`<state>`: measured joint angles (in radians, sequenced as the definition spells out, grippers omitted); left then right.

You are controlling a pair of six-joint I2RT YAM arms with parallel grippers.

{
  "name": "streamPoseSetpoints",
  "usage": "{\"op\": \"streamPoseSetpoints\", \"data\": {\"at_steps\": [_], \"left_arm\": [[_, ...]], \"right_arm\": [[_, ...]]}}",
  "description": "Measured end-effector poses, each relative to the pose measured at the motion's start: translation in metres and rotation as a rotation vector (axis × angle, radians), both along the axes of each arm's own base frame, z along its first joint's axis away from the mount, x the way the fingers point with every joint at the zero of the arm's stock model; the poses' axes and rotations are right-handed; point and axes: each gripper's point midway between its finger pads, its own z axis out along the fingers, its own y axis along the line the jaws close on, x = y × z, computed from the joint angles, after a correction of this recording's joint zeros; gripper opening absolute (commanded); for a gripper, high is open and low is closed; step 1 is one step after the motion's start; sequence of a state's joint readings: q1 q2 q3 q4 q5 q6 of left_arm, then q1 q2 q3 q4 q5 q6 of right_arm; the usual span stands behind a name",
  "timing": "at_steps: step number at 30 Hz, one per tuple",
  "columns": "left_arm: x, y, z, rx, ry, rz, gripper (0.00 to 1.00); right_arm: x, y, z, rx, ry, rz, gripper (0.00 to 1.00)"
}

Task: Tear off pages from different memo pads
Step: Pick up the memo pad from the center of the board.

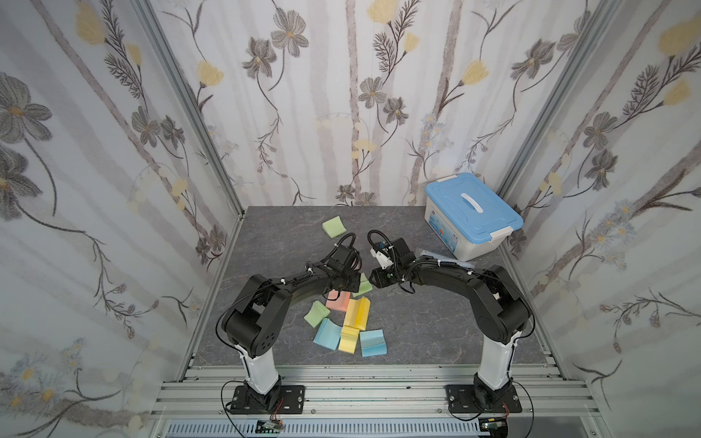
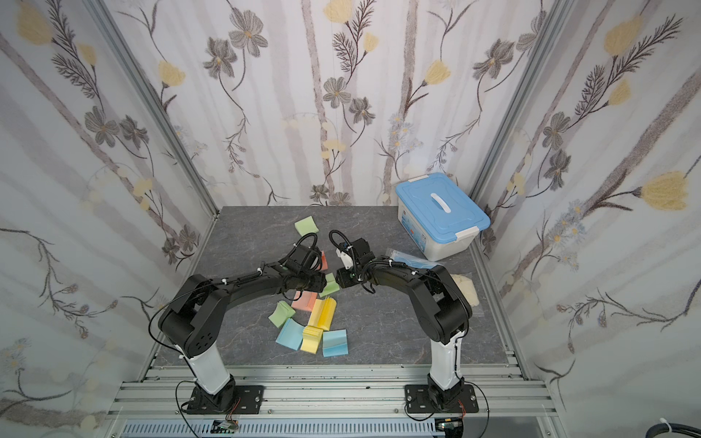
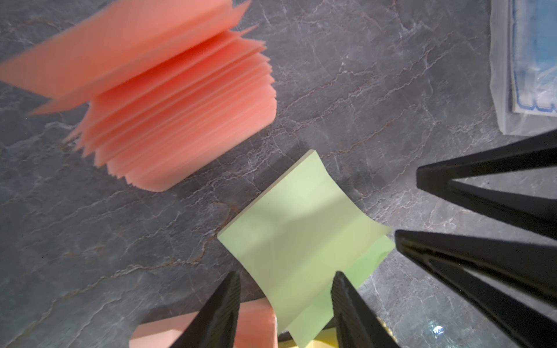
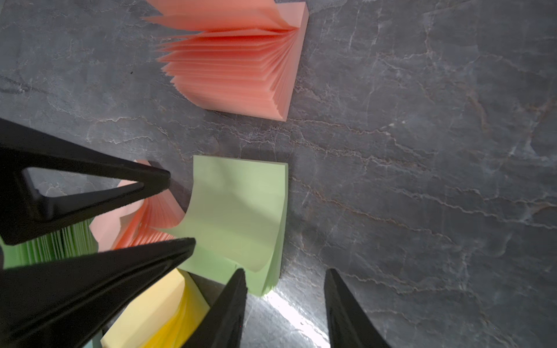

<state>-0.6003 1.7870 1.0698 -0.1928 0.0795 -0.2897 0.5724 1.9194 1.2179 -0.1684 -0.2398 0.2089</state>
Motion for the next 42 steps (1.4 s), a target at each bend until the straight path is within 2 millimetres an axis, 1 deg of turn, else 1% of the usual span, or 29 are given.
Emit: {"op": "streamPoseSetpoints", "data": {"at_steps": [7,13,15,19,26,32,38,42], "left_arm": [[0.005,-0.003,0.004,-0.006,-0.01,0.003,0.52],[0.005,-0.003,0.006,-0.012,-0.009,0.009,0.54],[0.005,-0.003,0.013,-0.023,-0.017,0.016,0.56],[0.006,0.0,0.032,-0.041,-0.058,0.035,0.58],[-0.002,0.017,0.061,-0.043,-0.12,0.084,0.59],[-0.01,0.037,0.075,-0.03,-0.159,0.131,0.61],[-0.018,0.055,0.08,-0.032,-0.183,0.183,0.62],[-0.022,0.063,0.079,-0.028,-0.19,0.199,0.63]], "right_arm": [[-0.002,0.007,-0.008,-0.007,0.012,0.015,0.46],[0.004,0.014,-0.011,-0.008,0.012,0.02,0.46],[0.006,0.016,-0.012,-0.01,0.012,0.022,0.46],[0.006,0.017,-0.016,-0.023,0.011,0.034,0.47],[0.001,0.02,-0.019,-0.075,-0.002,0.083,0.48],[-0.008,0.02,-0.022,-0.127,-0.012,0.137,0.48],[-0.011,0.022,-0.02,-0.175,-0.046,0.182,0.5],[-0.009,0.019,-0.019,-0.226,-0.074,0.199,0.5]]}}
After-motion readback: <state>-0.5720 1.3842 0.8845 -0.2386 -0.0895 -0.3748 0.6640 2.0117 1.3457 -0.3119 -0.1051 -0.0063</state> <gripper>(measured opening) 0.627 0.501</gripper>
